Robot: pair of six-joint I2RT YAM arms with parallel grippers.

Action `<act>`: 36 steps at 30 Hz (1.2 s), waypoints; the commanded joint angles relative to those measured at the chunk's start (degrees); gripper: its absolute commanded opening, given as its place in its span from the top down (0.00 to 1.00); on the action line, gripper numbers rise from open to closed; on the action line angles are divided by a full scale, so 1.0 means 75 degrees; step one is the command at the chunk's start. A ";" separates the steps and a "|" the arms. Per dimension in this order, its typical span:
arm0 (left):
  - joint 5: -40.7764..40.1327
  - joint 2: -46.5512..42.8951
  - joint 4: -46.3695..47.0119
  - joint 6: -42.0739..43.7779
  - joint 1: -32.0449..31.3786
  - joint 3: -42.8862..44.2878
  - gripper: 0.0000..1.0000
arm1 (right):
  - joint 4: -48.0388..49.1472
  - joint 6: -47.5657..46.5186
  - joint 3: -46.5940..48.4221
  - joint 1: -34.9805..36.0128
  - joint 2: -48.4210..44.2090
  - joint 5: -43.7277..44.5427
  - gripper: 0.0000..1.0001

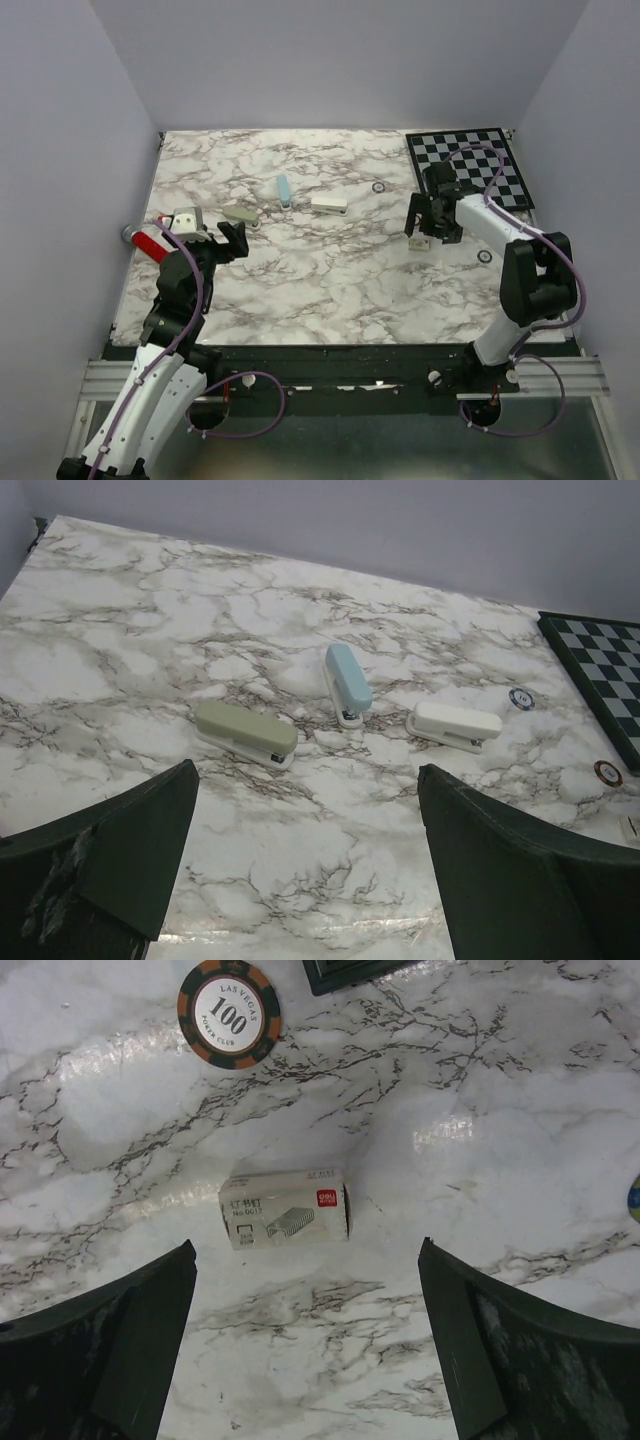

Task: Load the staples into the stapler

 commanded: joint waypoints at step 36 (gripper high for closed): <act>0.0718 0.0059 0.0367 -0.0336 -0.0032 -0.0107 0.01 | -0.0300 -0.0140 0.0769 0.1723 0.1367 -0.0615 0.48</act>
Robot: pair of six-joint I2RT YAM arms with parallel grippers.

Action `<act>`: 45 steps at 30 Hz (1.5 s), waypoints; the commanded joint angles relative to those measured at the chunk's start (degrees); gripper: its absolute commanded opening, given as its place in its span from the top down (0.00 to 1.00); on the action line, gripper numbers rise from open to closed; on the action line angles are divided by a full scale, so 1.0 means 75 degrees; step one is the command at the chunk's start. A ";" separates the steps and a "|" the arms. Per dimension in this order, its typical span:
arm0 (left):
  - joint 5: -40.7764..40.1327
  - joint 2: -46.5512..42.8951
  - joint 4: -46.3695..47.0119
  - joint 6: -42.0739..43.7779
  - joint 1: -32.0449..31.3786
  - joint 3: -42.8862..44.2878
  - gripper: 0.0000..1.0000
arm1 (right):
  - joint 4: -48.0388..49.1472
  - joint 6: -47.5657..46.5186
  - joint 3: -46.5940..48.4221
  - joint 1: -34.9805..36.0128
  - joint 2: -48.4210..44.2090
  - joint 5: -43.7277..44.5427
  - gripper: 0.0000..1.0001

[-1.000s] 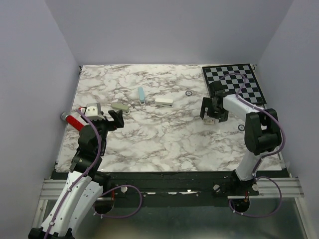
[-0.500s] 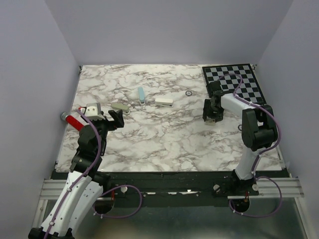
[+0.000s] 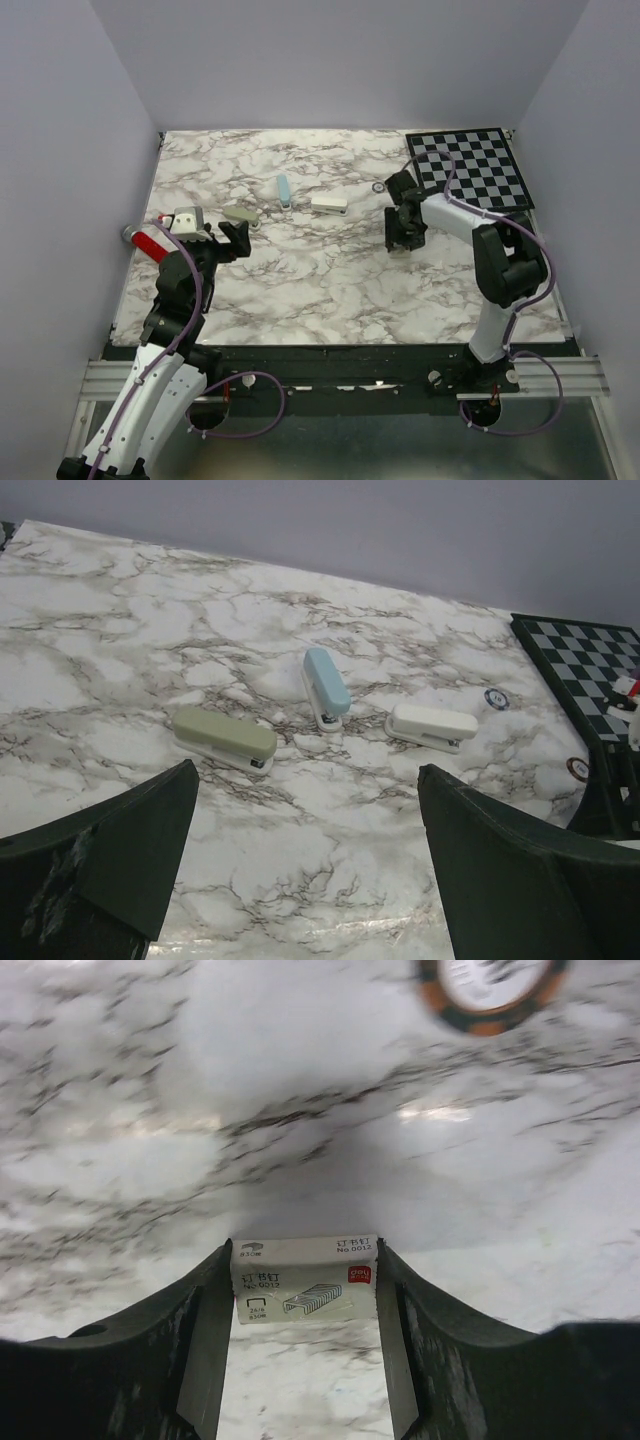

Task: Load the staples into the stapler

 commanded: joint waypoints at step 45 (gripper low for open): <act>0.2657 0.7013 -0.0343 -0.4512 -0.2879 0.1966 0.13 | 0.4808 0.0919 -0.4052 0.0406 -0.2358 -0.4598 0.43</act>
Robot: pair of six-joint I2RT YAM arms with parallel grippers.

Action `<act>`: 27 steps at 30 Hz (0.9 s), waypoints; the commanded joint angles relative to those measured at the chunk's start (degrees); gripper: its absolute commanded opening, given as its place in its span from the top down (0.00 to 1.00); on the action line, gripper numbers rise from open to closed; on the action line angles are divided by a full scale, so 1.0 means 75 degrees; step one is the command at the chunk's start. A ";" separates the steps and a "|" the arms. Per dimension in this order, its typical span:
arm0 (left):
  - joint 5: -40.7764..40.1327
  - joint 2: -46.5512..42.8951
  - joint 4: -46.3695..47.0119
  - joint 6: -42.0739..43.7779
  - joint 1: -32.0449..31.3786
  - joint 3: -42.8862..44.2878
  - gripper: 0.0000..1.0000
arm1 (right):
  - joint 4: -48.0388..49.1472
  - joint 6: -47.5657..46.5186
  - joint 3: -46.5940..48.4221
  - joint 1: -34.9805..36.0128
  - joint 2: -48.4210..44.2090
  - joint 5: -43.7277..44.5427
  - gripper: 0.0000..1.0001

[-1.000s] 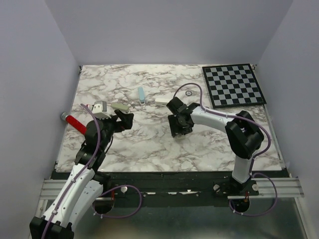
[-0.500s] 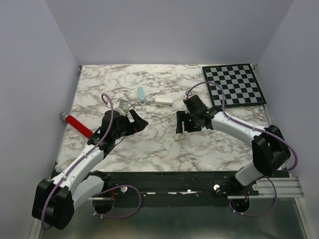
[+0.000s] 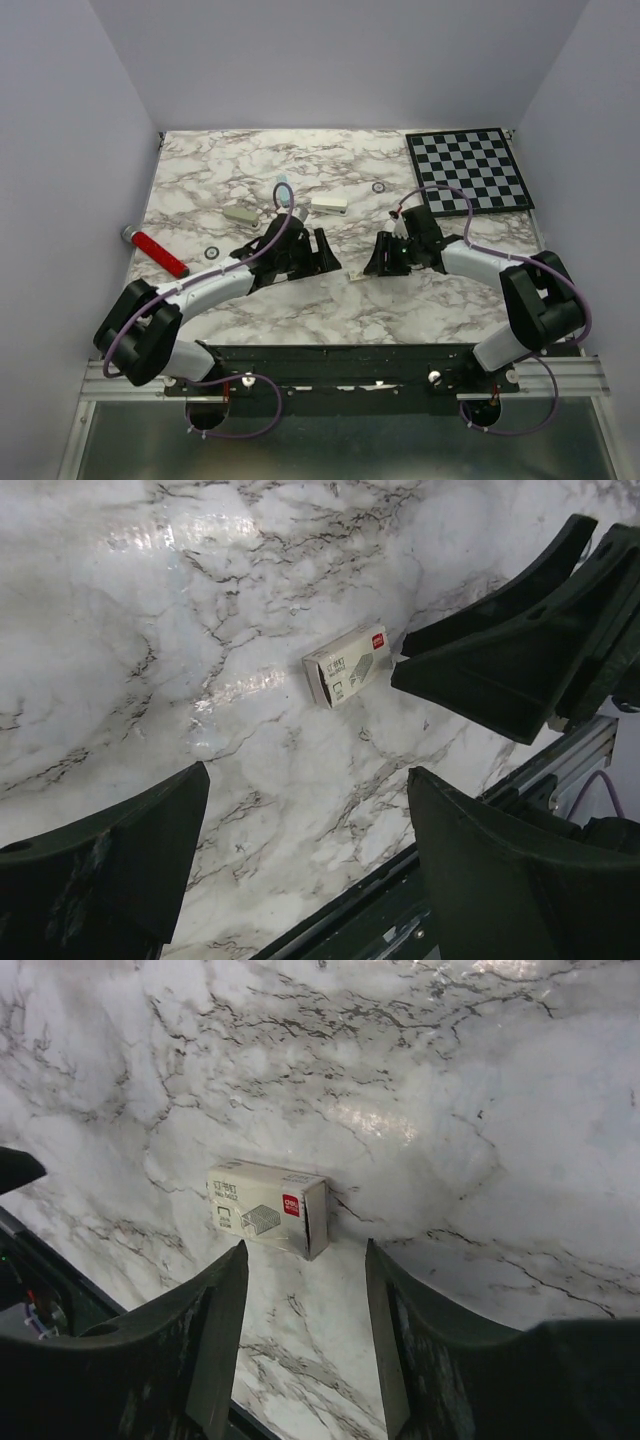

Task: Load the staples into the stapler

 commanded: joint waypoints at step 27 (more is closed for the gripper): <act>0.0340 0.2472 0.0169 -0.0743 -0.0602 0.1079 0.29 | 0.1694 -0.0269 -0.0343 -0.0271 0.1127 -0.1511 0.83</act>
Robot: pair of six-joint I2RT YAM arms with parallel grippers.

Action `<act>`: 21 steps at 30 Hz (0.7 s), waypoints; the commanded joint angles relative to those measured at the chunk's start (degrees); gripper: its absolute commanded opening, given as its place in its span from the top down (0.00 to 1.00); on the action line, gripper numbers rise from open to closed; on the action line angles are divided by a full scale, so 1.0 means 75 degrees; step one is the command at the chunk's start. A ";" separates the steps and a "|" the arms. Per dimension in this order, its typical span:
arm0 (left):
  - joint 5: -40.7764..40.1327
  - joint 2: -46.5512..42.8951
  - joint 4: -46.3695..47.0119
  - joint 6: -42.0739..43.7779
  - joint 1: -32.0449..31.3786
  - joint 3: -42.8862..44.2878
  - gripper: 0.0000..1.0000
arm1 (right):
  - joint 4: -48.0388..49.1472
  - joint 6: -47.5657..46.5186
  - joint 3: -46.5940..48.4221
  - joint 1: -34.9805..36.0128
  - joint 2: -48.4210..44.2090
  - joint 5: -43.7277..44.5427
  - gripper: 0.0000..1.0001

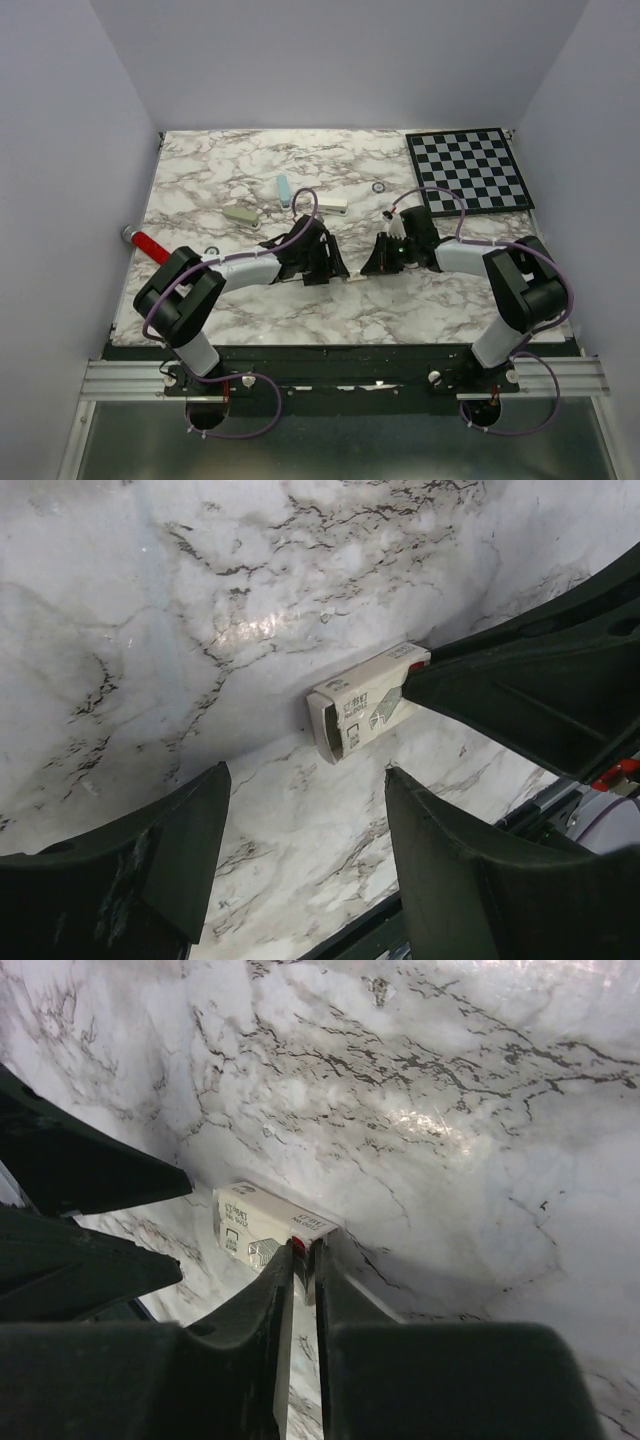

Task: Load the staples into the stapler

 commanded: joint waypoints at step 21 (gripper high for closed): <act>-0.0052 0.0756 -0.0697 -0.0138 -0.0118 0.0884 0.65 | 0.0124 -0.0270 -0.0303 -0.0055 -0.0022 -0.0188 0.97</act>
